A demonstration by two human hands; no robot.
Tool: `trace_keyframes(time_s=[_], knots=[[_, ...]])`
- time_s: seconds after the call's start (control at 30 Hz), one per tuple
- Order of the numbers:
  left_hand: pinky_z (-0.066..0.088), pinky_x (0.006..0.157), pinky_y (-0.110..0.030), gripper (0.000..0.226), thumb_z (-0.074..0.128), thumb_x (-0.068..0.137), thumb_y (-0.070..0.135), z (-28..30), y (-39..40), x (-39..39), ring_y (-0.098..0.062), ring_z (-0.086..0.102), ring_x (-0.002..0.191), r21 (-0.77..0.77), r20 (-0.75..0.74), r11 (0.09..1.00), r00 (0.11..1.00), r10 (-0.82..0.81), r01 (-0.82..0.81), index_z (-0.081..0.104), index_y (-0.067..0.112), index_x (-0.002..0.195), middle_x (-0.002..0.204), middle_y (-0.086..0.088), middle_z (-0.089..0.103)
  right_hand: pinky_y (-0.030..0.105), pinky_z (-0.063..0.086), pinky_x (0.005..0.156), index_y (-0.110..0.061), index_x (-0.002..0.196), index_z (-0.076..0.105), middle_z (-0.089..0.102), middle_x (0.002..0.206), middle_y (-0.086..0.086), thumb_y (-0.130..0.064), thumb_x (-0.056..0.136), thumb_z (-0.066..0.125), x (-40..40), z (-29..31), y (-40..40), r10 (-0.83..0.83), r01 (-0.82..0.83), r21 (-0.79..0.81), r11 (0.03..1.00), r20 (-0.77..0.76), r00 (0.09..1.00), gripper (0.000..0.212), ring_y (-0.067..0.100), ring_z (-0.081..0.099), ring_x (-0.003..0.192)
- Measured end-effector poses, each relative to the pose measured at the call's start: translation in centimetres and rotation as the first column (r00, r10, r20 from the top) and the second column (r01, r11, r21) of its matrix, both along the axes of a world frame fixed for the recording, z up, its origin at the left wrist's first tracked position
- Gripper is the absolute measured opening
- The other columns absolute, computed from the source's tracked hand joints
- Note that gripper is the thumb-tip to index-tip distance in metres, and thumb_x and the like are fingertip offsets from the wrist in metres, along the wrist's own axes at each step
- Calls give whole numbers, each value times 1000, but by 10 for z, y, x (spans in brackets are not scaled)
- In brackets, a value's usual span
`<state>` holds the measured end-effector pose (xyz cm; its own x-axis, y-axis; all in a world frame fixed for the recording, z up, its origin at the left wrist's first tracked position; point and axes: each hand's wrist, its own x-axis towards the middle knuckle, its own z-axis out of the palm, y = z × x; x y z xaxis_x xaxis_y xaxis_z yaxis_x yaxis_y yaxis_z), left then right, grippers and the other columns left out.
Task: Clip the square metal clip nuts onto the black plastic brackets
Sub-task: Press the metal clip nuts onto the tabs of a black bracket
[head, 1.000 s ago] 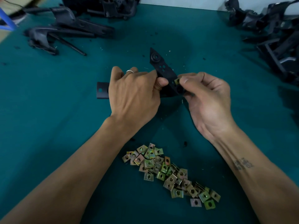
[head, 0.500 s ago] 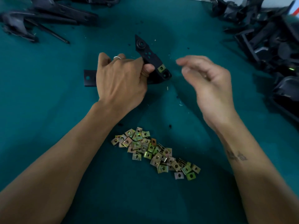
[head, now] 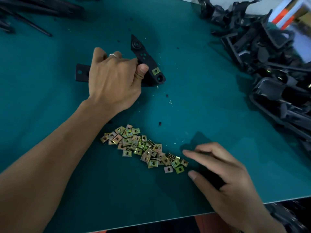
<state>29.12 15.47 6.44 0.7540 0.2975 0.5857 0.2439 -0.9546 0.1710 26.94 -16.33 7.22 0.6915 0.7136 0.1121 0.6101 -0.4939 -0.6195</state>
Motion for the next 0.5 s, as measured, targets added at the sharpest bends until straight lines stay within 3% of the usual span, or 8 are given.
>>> trace_keyframes(time_s=[0.07, 0.17, 0.3, 0.4, 0.5], knots=[[28, 81, -44, 50, 16, 105, 44, 0, 0, 0, -31, 47, 66, 3, -8, 1000, 1000, 0, 0, 38, 19, 68, 58, -2, 40, 33, 51, 77, -39, 118, 74, 58, 119, -18, -32, 89, 70, 1, 2, 6, -4, 4, -29, 1000, 13, 1000, 30, 14, 63, 107], [28, 82, -45, 56, 13, 105, 45, -2, 2, 0, -33, 50, 67, 23, -30, 1000, 999, 14, -13, 46, 16, 70, 60, -11, 54, 29, 49, 74, -35, 104, 74, 59, 109, -22, -29, 92, 68, 4, 5, 11, 24, -22, -38, 999, 41, 999, 14, 10, 63, 101], [29, 81, -45, 53, 15, 106, 43, -3, 3, 2, -32, 49, 65, 23, -38, 1000, 999, 19, -18, 41, 16, 68, 57, -7, 48, 23, 47, 71, -28, 92, 68, 65, 101, -15, -18, 91, 69, 15, 1, 13, 65, -64, 67, 996, -24, 998, 10, 14, 63, 83], [30, 80, -45, 54, 18, 106, 42, -3, 3, 3, -28, 41, 62, 7, -29, 1000, 999, 26, -26, 42, 15, 65, 57, 0, 35, 26, 52, 71, -23, 91, 70, 73, 94, 0, -13, 89, 71, 38, -2, 25, 32, 52, 321, 946, -252, 967, 10, 19, 68, 82], [32, 79, -45, 53, 19, 106, 41, -1, 3, 4, -24, 34, 61, 0, -5, 1000, 1000, 9, -9, 37, 18, 61, 56, 2, 33, 24, 48, 62, -13, 92, 72, 71, 87, 10, -11, 86, 70, 72, 0, 60, 101, 295, 573, 764, -558, 824, 6, 21, 61, 74]])
